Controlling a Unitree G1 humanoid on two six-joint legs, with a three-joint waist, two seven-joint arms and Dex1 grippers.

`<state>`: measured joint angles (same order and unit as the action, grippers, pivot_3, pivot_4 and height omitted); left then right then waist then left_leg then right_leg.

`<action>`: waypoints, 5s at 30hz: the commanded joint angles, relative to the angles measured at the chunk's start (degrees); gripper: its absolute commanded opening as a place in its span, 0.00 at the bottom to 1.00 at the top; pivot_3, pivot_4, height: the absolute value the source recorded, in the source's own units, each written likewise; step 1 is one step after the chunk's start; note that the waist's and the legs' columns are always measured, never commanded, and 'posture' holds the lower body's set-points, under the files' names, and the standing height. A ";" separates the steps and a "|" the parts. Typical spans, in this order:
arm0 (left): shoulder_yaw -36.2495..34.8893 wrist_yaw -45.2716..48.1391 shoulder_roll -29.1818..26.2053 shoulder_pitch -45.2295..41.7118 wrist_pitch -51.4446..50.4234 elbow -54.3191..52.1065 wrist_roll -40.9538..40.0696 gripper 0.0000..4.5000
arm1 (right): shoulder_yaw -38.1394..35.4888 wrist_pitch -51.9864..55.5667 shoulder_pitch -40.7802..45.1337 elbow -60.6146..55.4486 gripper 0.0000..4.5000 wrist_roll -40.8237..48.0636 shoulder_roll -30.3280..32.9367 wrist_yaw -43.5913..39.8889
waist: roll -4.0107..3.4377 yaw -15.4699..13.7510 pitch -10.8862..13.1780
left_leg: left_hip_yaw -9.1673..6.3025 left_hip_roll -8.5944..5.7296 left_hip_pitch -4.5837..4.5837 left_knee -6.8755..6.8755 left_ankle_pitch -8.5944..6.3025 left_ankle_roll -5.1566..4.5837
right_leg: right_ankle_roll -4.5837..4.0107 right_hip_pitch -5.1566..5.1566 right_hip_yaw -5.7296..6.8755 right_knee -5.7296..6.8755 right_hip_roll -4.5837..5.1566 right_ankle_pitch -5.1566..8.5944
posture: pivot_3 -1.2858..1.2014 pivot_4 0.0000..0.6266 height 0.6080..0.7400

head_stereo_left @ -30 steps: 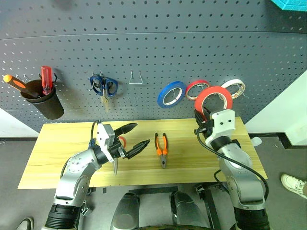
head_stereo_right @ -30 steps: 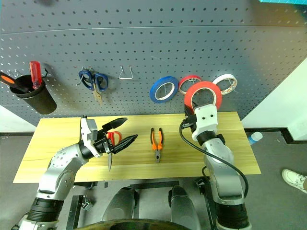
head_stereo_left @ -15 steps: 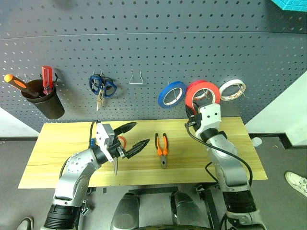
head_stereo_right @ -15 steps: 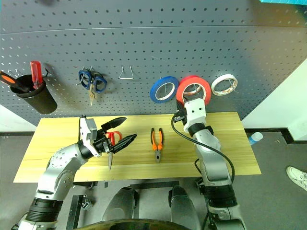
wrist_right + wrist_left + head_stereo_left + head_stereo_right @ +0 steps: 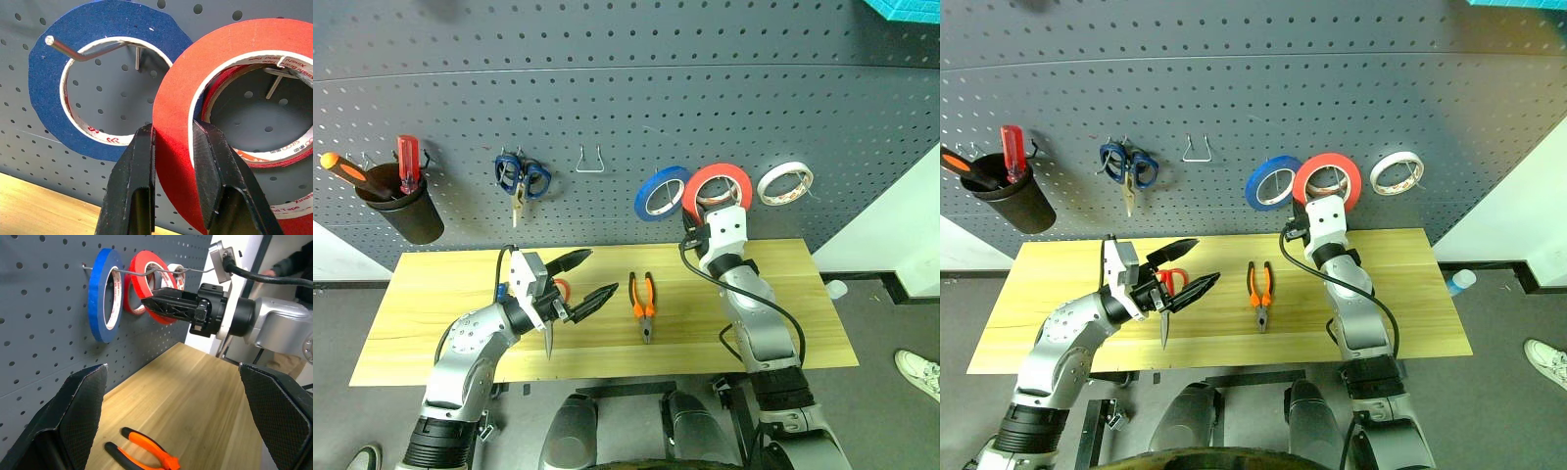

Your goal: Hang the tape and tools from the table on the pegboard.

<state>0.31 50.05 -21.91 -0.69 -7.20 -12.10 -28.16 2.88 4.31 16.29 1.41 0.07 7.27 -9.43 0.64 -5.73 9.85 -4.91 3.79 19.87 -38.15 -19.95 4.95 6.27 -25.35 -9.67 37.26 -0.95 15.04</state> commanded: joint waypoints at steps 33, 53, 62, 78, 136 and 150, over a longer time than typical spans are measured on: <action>-2.75 -1.19 -2.62 4.22 -2.44 -2.53 -1.74 1.00 | 3.66 27.56 -20.22 -37.96 1.00 8.30 -0.06 -0.18 | 0.04 -0.97 -0.04 | 0.00 0.00 -0.47 0.00 -0.01 -0.01 | -0.23 0.50 0.00 -0.06 0.00 0.13 | 0.64 0.21 0.90; -1.77 -7.58 -7.38 9.67 -14.85 -3.85 2.13 1.00 | 13.08 60.09 -0.72 -13.27 1.00 -0.70 -7.78 7.07 | -0.17 0.32 0.15 | 0.00 0.03 -0.29 0.26 -0.01 -0.01 | -0.19 0.16 0.00 -0.11 -0.04 0.16 | 0.64 0.28 0.90; -0.60 -8.42 -5.64 12.03 -14.27 -5.08 3.32 1.00 | 13.30 65.96 1.38 -17.93 1.00 -0.82 -9.27 7.80 | -0.48 0.56 0.48 | 0.00 0.03 -0.25 0.30 -0.01 -0.01 | -0.08 0.10 0.00 -0.12 -0.04 0.26 | 0.63 0.29 0.90; 0.57 -9.09 -4.61 12.89 -15.15 -7.11 3.61 1.00 | 11.38 62.13 3.00 -11.23 1.00 -3.26 -19.05 18.45 | -0.57 0.67 0.62 | 0.00 0.04 0.25 0.45 0.00 0.01 | -0.05 -0.39 0.00 -0.23 -0.02 0.27 | 0.64 0.31 0.90; 0.63 -9.99 -7.01 20.66 -20.24 -16.83 2.03 1.00 | 15.33 64.17 0.46 -4.19 1.00 9.15 -26.09 26.94 | -0.36 2.13 5.63 | -0.11 0.05 1.52 1.00 0.22 0.41 | 0.10 -1.89 0.26 -0.17 0.13 0.21 | 0.64 0.48 0.90; -0.05 -10.98 -7.47 22.42 -21.46 -19.60 1.01 1.00 | 14.93 62.07 0.63 1.23 1.00 10.15 -25.48 27.69 | -0.50 2.16 6.50 | -0.12 0.05 1.53 1.00 0.17 0.31 | 0.10 -1.89 0.27 -0.19 0.14 0.21 | 0.64 0.52 0.90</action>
<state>0.90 39.20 -29.06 20.62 -28.48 -29.69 -26.25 15.48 67.18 23.02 1.75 9.75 -9.02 18.19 0.14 -3.57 16.35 -5.03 3.83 21.40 -37.15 -19.78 5.27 6.38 -27.24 -9.39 37.08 -0.82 15.26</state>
